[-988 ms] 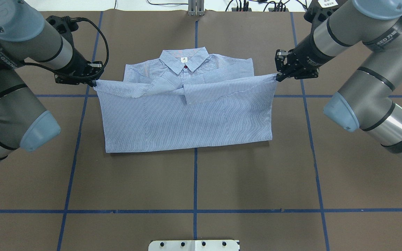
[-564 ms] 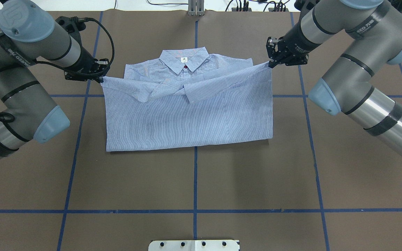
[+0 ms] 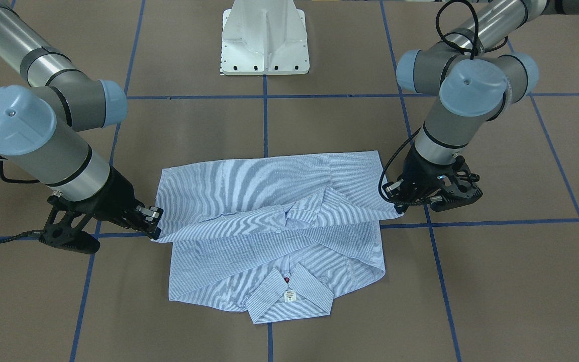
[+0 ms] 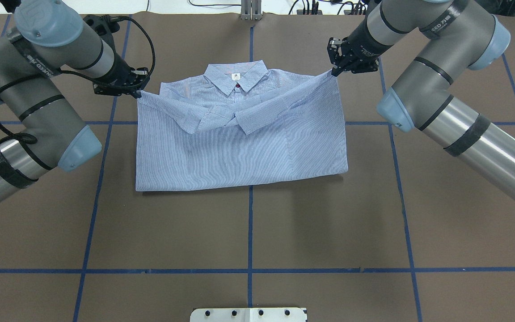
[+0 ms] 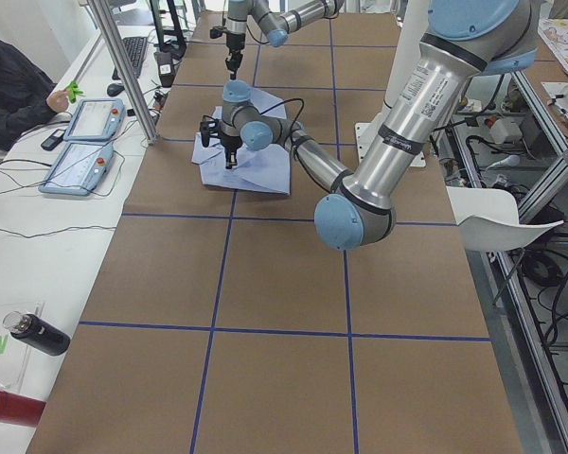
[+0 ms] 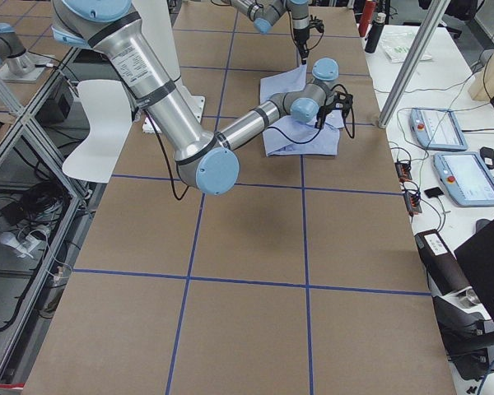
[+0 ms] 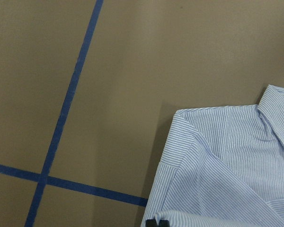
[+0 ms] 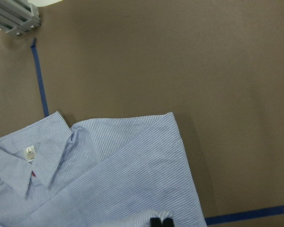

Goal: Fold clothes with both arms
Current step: 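Lay the hem down near the collar with both grippers, then open both grippers and raise them off the folded shirt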

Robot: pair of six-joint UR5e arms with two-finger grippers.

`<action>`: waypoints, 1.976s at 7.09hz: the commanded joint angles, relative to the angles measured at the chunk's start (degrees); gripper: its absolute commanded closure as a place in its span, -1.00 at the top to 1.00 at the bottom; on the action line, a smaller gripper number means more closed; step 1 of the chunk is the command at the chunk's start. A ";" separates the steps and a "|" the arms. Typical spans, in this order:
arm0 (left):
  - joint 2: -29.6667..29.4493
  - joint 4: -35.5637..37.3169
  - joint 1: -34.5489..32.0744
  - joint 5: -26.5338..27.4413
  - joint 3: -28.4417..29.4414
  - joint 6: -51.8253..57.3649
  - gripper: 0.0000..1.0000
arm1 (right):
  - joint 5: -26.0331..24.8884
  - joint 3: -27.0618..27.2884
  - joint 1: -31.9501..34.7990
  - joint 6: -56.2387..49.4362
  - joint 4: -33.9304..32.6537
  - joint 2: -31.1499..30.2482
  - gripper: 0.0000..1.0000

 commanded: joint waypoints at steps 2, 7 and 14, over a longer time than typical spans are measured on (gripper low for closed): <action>-0.16 -4.73 -1.89 0.01 4.52 0.22 -1.00 | -0.60 -1.07 1.00 -0.01 0.05 0.39 -1.00; -0.78 -6.51 -1.81 0.10 7.17 -0.13 -1.00 | -0.69 -6.17 1.45 -0.01 4.97 1.00 -1.00; -1.92 -6.25 -1.81 0.01 7.09 -0.13 -0.16 | -0.69 -7.66 1.18 0.43 5.06 2.50 -0.78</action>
